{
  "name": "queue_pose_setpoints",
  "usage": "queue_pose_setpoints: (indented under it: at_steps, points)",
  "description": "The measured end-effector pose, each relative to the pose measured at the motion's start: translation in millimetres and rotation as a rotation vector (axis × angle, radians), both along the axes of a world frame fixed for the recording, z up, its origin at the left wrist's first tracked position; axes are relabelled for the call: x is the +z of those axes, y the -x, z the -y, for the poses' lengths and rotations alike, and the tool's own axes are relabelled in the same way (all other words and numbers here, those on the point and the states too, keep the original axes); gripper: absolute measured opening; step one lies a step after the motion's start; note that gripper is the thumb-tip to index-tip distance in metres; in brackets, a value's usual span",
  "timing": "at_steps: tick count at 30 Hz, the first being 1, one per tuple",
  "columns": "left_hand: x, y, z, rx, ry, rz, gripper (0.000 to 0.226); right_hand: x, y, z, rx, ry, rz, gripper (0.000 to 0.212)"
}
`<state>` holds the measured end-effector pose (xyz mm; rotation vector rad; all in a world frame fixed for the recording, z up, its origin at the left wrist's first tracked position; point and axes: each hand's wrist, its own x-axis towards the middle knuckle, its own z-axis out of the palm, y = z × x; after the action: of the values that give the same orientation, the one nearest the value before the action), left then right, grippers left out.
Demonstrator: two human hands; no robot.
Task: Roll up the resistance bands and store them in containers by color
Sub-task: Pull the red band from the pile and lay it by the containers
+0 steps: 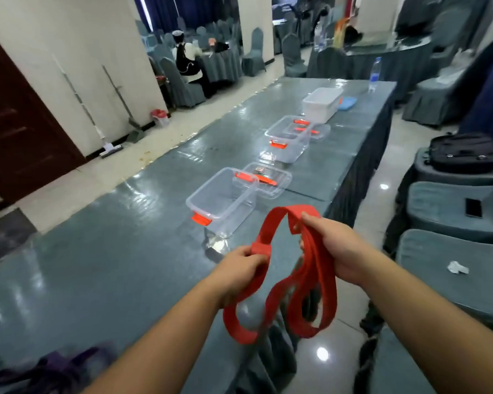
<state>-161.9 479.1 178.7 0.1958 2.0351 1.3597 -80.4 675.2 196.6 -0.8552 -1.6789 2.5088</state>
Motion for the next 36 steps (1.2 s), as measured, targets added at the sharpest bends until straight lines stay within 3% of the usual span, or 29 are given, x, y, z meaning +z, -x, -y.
queue_pose_setpoints:
  at_steps: [3, 7, 11, 14, 17, 22, 26, 30, 36]
  points:
    - [4, -5, -52, 0.028, -0.07, -0.015, 0.036, -14, -12, -23, -0.055, -0.109, 0.038, 0.029]
    - [13, -13, -112, -0.155, -0.189, -0.039, 0.032, -38, -22, -54, -0.169, -0.23, 0.08, 0.023]
    - [5, -10, -163, -0.191, -0.22, -0.043, 0.03, -50, -28, -97, -0.29, -0.122, 0.081, 0.026]
    - [-3, -2, -201, -0.277, -0.259, 0.001, 0.028, -54, -38, -131, -0.265, -0.001, 0.042, 0.036]
    - [-14, 12, -243, -0.32, -0.266, 0.024, 0.019, -62, -37, -165, -0.258, -0.042, 0.006, 0.035]
    - [-34, 56, -313, -0.508, -0.034, -0.104, 0.019, -68, -7, -222, -0.426, -0.114, 0.161, 0.02]
    - [-45, 106, -359, -0.64, 0.159, -0.236, 0.02, -69, 23, -279, -0.498, -0.097, 0.285, 0.023]
    - [-54, 154, -408, -0.779, 0.278, -0.485, 0.026, -78, 46, -330, -0.564, -0.132, 0.379, 0.024]
    - [-61, 201, -480, -0.955, 0.397, -0.696, 0.025, -82, 71, -400, -0.643, -0.109, 0.396, 0.029]
